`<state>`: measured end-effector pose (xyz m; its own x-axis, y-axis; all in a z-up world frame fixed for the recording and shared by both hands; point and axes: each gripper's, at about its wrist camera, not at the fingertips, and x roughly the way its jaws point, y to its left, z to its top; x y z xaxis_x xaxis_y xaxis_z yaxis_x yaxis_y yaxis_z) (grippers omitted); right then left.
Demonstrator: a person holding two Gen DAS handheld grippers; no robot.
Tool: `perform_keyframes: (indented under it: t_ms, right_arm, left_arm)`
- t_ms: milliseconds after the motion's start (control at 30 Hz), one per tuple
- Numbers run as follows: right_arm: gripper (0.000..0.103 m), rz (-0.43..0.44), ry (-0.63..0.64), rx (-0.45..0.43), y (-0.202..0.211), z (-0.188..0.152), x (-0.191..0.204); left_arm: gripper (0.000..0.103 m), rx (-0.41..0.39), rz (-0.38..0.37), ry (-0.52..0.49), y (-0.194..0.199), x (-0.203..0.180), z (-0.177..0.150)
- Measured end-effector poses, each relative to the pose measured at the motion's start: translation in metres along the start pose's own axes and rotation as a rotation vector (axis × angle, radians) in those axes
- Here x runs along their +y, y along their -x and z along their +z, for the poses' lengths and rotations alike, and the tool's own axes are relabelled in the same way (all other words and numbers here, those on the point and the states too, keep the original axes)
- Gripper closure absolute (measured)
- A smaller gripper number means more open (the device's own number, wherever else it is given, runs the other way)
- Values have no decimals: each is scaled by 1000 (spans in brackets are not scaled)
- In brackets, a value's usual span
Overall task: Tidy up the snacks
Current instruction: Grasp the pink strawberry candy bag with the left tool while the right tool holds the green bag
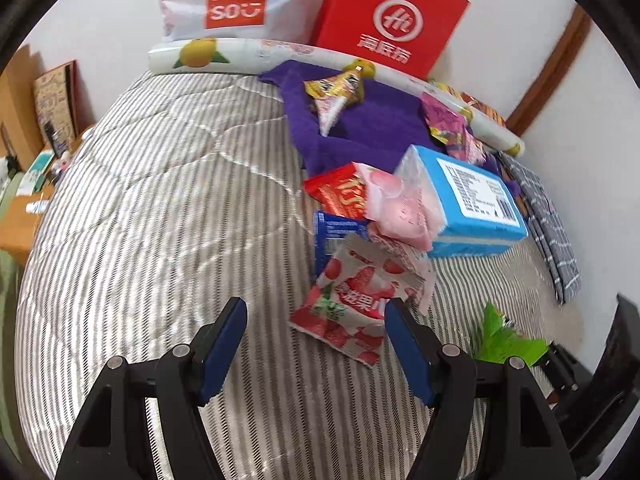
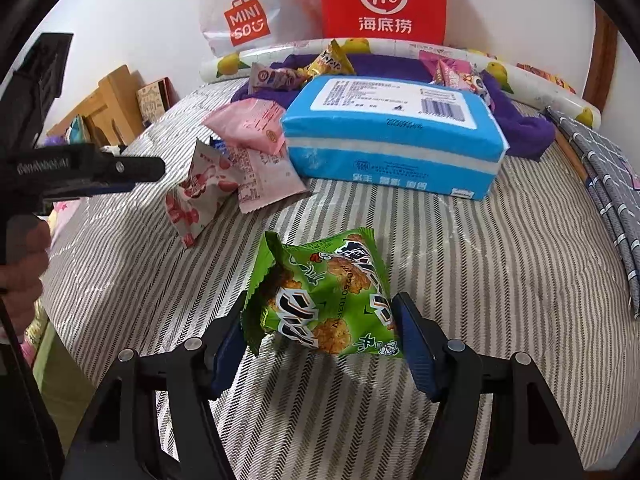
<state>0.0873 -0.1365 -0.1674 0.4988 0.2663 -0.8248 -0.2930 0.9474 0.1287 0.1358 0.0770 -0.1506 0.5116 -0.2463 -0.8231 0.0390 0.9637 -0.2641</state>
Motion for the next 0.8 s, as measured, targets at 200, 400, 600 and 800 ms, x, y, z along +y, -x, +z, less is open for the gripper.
perform_keyframes:
  t_ms: [200,400,600,800]
  right_arm:
    - [34,-22,-38,-32,12,3,-18]
    - [34,-68,-93,-51,20,4,-45]
    - [34,-101,-145,-50,21,1,-68]
    - [34,-114,-166,-46,21,0,-79]
  left_arm:
    - [33,32,-18,-71,-14,-19,1]
    - [33,43,-6,-111,-26,-26,1]
    - [33,57,24,-172,-37,-36,1]
    - [39,48,61,-199,-39,-39,0]
